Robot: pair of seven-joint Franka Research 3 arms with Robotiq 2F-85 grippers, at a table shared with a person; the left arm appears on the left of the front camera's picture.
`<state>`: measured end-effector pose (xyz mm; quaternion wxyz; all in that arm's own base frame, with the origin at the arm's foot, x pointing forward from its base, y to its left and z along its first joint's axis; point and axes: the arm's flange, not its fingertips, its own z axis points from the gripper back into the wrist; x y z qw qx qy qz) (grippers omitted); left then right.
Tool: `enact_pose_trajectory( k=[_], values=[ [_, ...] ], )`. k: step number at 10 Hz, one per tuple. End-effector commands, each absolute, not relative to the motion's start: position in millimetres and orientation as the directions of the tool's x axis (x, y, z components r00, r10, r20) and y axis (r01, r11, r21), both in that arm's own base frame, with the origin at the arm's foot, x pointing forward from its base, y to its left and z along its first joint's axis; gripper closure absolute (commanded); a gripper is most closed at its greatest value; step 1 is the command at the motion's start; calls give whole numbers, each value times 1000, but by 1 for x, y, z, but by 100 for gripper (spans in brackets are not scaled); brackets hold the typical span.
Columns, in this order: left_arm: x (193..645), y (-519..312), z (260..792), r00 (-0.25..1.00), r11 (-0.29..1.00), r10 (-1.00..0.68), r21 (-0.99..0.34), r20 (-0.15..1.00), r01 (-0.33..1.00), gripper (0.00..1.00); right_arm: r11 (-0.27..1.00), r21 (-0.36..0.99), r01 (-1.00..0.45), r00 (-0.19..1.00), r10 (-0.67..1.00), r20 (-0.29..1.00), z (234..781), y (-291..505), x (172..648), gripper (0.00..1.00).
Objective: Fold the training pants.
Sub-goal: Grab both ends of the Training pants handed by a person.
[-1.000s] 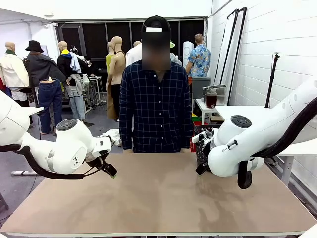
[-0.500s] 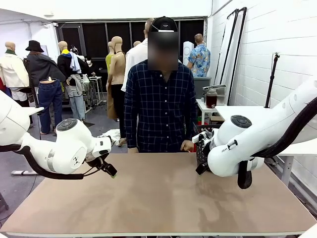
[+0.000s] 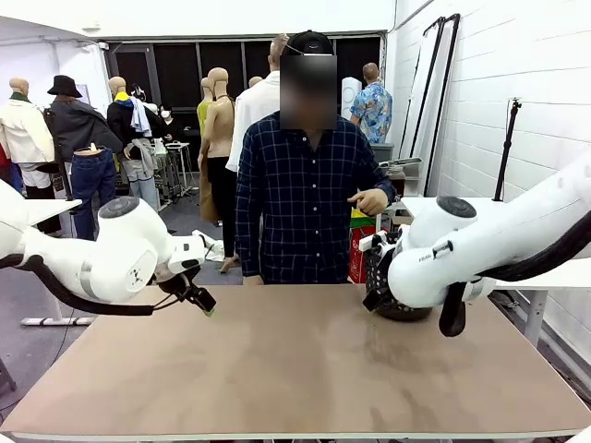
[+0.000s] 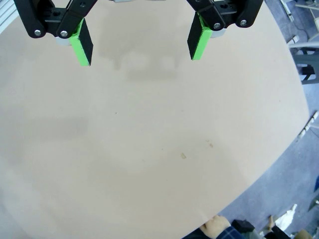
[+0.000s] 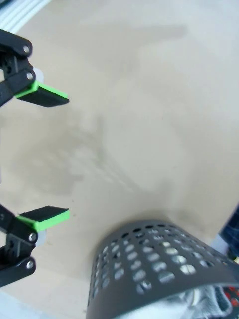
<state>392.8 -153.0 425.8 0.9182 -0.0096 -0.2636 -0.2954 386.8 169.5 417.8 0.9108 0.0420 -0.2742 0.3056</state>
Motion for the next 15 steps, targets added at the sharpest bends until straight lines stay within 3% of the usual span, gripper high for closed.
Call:
enact_pose_trajectory(
  k=[1,8,15],
  values=[
    [386,-156,459,719,850,-505,132,478,510,0,789,-45,-613,655,539,529,446,158,386,0],
    [374,-146,541,693,876,-453,134,560,464,0,775,-114,-621,565,544,621,541,156,362,0],
    [364,-141,573,635,866,-464,163,618,474,0,761,-143,-632,530,560,636,546,158,364,0]
  ],
)
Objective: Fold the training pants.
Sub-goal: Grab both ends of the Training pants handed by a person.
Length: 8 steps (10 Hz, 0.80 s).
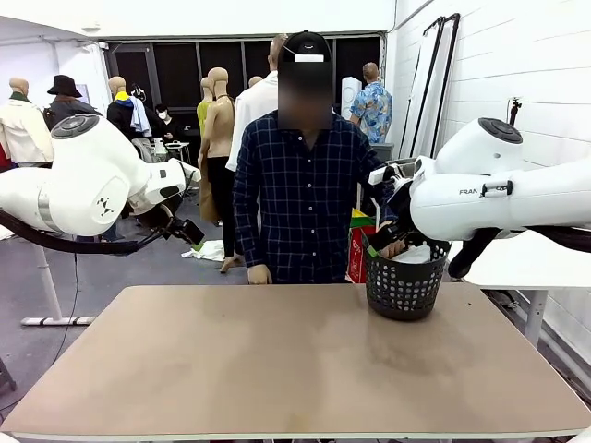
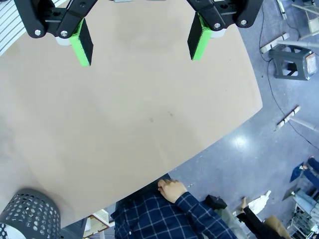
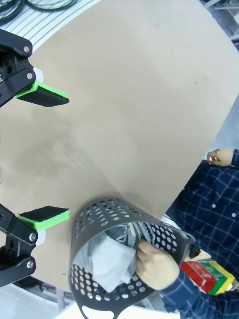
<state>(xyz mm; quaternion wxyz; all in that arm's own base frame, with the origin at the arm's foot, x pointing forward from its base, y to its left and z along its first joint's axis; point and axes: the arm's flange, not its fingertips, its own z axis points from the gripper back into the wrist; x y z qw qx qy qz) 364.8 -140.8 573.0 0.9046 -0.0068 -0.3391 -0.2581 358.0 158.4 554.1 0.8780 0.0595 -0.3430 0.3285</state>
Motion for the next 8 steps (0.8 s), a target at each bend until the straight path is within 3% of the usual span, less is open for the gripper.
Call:
enact_pose_trajectory(
  k=[1,8],
  values=[
    [364,-141,573,635,866,-464,163,618,474,0,780,-119,-614,548,530,648,557,158,357,0],
    [364,-141,573,635,866,-464,163,618,474,0,780,-119,-614,548,530,648,557,158,357,0]
  ],
)
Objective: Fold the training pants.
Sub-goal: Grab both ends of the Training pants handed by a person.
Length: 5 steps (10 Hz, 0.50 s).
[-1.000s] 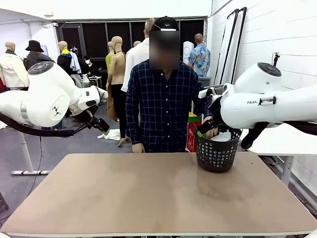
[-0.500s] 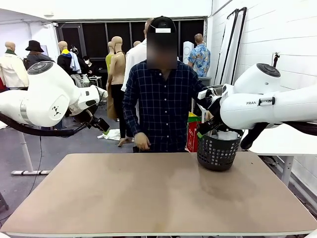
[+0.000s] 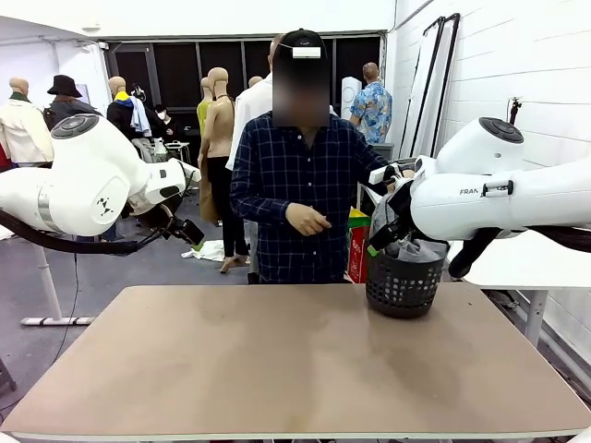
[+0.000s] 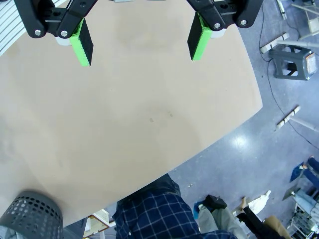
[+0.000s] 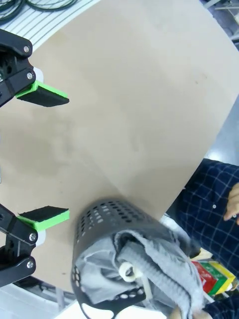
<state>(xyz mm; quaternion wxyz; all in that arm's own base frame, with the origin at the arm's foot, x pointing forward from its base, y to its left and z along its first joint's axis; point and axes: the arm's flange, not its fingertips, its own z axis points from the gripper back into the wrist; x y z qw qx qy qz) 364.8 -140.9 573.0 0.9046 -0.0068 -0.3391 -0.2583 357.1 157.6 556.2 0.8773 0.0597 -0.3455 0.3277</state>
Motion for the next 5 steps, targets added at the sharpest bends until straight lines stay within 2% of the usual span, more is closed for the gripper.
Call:
enact_pose_trajectory(
  k=[1,5],
  values=[
    [364,-141,573,635,866,-464,163,618,474,0,780,-119,-614,548,530,648,557,158,357,0],
    [364,-141,573,635,866,-464,163,618,474,0,780,-119,-614,548,530,648,557,158,357,0]
  ],
)
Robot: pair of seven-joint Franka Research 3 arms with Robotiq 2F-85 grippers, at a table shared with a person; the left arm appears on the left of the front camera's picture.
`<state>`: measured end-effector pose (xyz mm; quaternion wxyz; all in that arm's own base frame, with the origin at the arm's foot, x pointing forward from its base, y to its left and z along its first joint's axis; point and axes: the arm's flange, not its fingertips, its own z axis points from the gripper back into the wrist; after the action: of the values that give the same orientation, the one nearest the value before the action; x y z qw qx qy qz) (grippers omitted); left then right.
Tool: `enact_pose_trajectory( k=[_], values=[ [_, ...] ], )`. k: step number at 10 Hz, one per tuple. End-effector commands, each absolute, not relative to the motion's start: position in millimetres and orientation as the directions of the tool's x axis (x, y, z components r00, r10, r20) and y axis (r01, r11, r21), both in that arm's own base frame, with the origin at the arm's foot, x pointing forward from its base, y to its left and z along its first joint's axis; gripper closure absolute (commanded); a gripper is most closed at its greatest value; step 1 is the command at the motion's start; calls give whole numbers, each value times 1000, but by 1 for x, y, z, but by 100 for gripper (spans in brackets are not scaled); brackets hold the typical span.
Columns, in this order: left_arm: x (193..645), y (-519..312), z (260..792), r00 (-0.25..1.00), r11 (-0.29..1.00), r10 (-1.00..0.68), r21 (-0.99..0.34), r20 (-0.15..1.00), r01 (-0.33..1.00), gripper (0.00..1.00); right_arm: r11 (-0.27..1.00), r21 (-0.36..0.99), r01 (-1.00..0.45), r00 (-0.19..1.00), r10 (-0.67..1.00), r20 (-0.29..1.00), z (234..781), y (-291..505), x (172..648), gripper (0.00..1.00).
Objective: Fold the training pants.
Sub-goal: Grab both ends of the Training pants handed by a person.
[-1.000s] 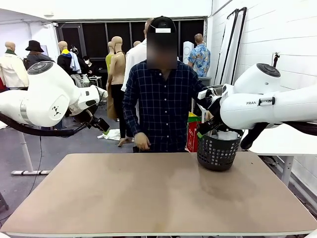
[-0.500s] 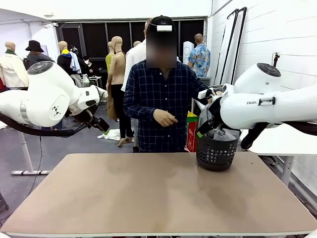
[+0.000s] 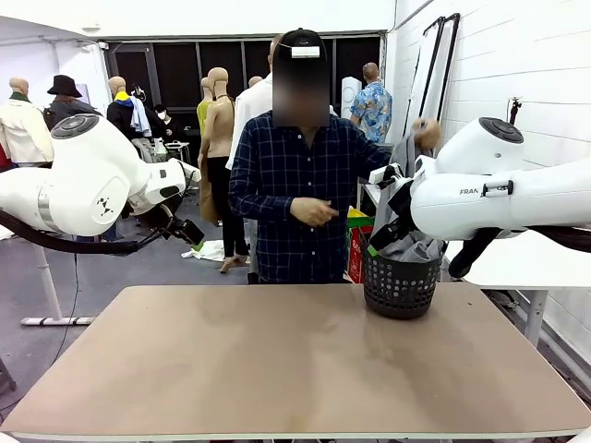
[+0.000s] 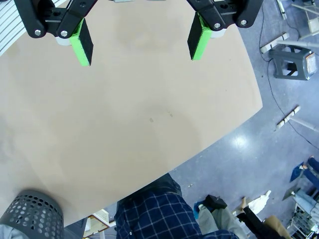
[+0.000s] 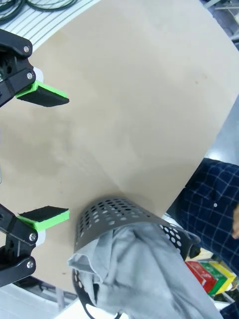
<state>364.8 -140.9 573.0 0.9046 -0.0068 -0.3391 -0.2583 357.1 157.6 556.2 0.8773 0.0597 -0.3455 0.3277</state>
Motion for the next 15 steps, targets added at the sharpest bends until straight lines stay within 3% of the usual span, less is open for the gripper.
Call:
enact_pose_trajectory(
  k=[1,15],
  values=[
    [364,-141,573,635,866,-464,163,618,474,0,780,-119,-614,548,530,648,557,158,357,0],
    [364,-141,573,635,866,-464,163,618,474,0,780,-119,-614,548,530,648,557,158,357,0]
  ],
)
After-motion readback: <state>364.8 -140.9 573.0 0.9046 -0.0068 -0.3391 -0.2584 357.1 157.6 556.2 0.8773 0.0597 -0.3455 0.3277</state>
